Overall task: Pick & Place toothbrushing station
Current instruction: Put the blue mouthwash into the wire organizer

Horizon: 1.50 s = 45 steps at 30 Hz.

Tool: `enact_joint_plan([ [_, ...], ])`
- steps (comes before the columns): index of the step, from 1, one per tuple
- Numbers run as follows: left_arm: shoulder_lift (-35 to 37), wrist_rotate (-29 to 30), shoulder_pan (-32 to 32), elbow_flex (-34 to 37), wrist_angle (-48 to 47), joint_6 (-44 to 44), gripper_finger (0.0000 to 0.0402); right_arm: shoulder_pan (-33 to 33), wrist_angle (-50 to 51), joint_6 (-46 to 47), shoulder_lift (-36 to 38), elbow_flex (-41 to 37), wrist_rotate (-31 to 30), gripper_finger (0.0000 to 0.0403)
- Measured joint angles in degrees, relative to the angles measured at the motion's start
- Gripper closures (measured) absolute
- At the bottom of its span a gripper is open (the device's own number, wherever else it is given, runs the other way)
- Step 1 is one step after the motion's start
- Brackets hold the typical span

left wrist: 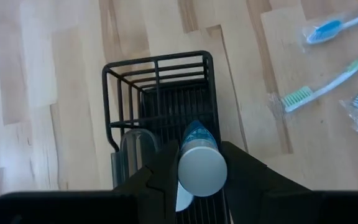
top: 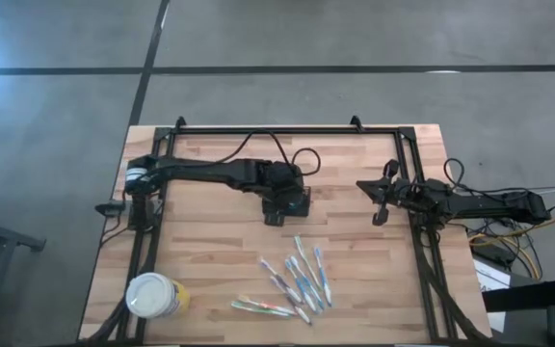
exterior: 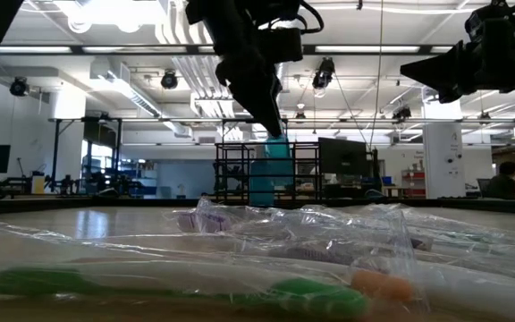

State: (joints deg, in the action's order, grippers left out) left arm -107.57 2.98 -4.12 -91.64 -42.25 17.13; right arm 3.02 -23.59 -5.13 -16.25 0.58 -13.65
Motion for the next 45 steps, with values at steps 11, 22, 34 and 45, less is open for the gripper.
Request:
enact_joint_plan([
  [11, -4.4, 0.2, 0.0, -3.7, -1.5, 0.5, 0.0303, 0.0, -0.6, -1.0, 0.0, 0.0, 0.0, 0.0394],
  [22, -5.3, 1.0, -0.2, -4.9, -2.8, 0.8, 0.0303, 0.0, -0.6, -1.0, 0.0, 0.0, 0.0, 0.0394],
  [34, -5.5, 0.9, -0.8, -5.7, -3.2, -8.8, 0.0303, 0.0, -0.6, -0.9, 0.0, 0.0, 0.0, 0.0394],
  [45, -5.6, -0.3, -2.7, -5.5, -3.4, -12.2, 0.0303, 0.0, -0.6, -0.9, 0.0, 0.0, 0.0, 0.0394],
])
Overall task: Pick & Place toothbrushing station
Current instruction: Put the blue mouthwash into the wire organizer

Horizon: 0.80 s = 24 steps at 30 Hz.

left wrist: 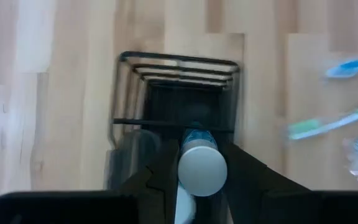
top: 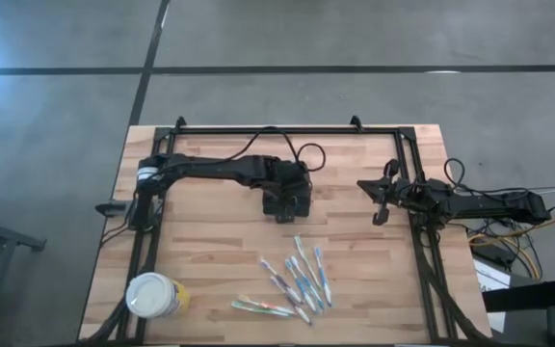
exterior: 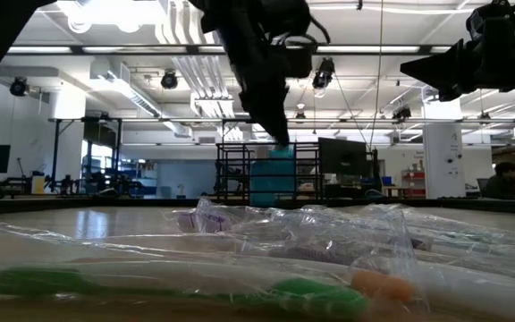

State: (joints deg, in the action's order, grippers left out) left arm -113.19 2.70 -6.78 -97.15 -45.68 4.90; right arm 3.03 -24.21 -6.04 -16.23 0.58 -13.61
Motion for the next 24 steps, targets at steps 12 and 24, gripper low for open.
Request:
enact_joint_plan([
  [12, -2.0, -0.7, -0.4, 0.1, -0.2, 2.5, 0.0303, 0.0, 0.1, -0.4, 0.0, 0.0, 0.1, 0.0394],
  [24, -2.1, -1.3, -0.4, 0.1, 0.0, 3.4, 0.0258, 0.0, 0.2, -0.6, 0.0, 0.0, 0.2, 0.0394],
])
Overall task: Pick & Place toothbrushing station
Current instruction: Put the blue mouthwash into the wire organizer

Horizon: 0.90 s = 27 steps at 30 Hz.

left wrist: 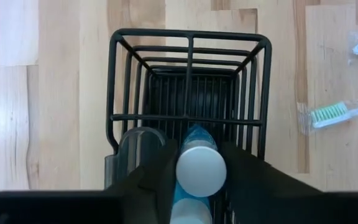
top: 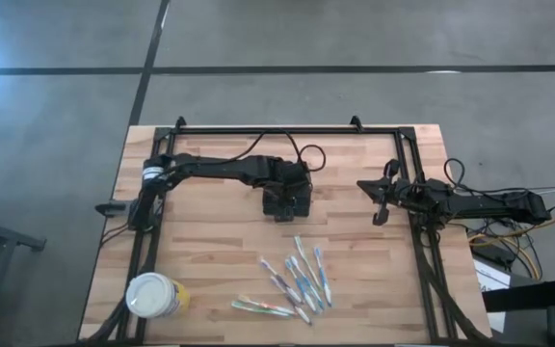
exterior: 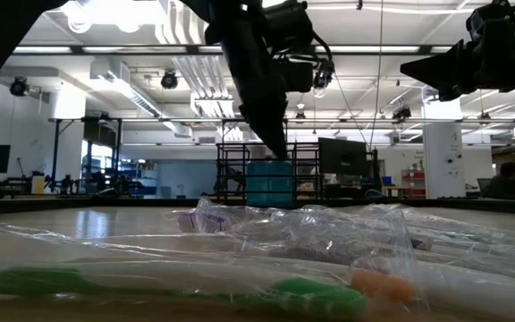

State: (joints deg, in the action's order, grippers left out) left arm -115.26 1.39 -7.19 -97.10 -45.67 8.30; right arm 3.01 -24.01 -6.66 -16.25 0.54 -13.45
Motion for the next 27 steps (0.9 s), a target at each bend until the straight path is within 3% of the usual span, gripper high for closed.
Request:
enact_joint_plan([
  [5, 0.0, -0.6, 0.0, -0.2, 0.1, 0.0, 0.022, 0.0, 0.0, 0.0, 0.0, 0.0, 0.0, 0.0394],
  [14, -0.2, -0.4, 0.0, -1.8, -1.2, -0.2, 0.0242, 0.0, 0.0, 0.0, 0.0, 0.0, 0.0, 0.0394],
  [27, 0.0, -0.3, 0.0, -2.4, -2.7, 1.8, 0.023, 0.0, -0.1, 0.0, 0.0, 0.0, 0.0, 0.0394],
])
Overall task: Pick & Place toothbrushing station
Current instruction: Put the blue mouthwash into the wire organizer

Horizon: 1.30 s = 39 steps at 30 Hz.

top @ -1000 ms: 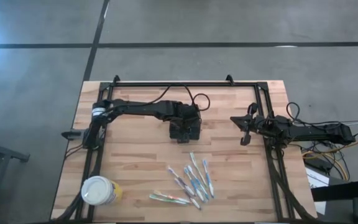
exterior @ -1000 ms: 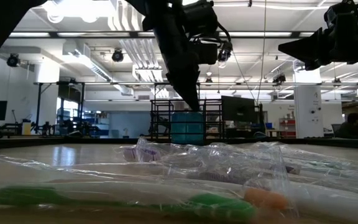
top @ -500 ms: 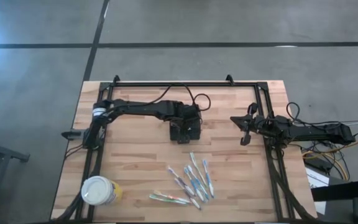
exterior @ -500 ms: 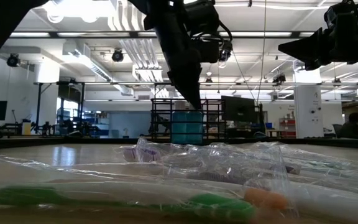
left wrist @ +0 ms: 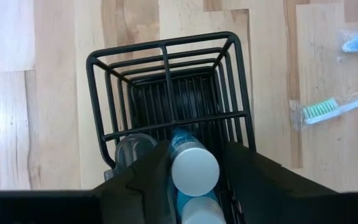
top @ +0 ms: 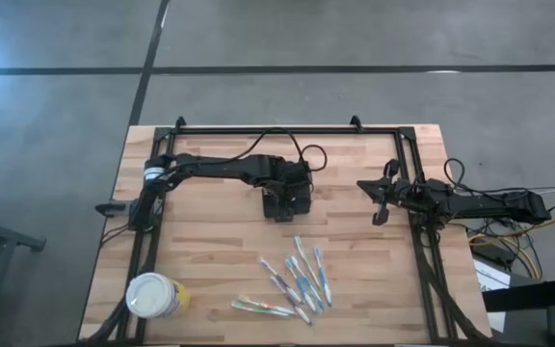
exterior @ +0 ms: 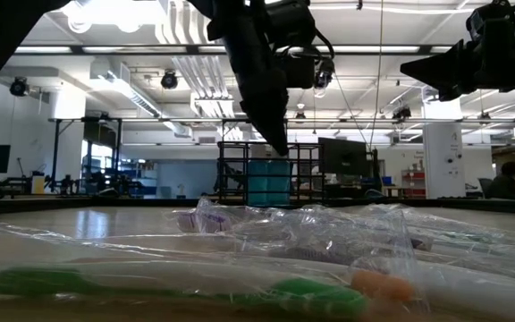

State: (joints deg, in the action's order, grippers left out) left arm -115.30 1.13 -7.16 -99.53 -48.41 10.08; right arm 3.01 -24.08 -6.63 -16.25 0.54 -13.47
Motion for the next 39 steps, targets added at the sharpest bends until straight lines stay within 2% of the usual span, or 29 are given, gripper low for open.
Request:
enact_joint_plan([
  [4, 0.0, 0.0, -0.1, -0.2, -0.2, 0.3, 0.024, 0.0, -0.1, 0.0, 0.0, 0.0, 0.0, 0.0394],
  [11, 0.2, 0.2, -0.7, -0.3, -0.7, 3.4, 0.029, 0.0, -0.1, 0.0, 0.0, 0.0, 0.0, 0.0394],
  [14, 0.2, 0.1, -0.9, -0.3, -0.7, 4.8, 0.0299, 0.0, -0.1, 0.0, 0.0, 0.0, 0.0, 0.0394],
  [16, 0.2, 0.0, -0.9, -0.3, -0.7, 5.0, 0.0294, 0.0, -0.1, -0.2, 0.0, 0.0, 0.0, 0.0394],
  [25, 0.2, 0.2, -1.0, -0.3, -0.8, 6.1, 0.0222, 0.0, -0.1, -0.7, 0.0, 0.0, 0.0, 0.0394],
  [39, 3.1, 0.4, -1.0, -0.8, -1.6, 7.8, 0.0215, 0.0, -0.1, -0.6, 0.0, 0.0, 0.0, 0.0394],
])
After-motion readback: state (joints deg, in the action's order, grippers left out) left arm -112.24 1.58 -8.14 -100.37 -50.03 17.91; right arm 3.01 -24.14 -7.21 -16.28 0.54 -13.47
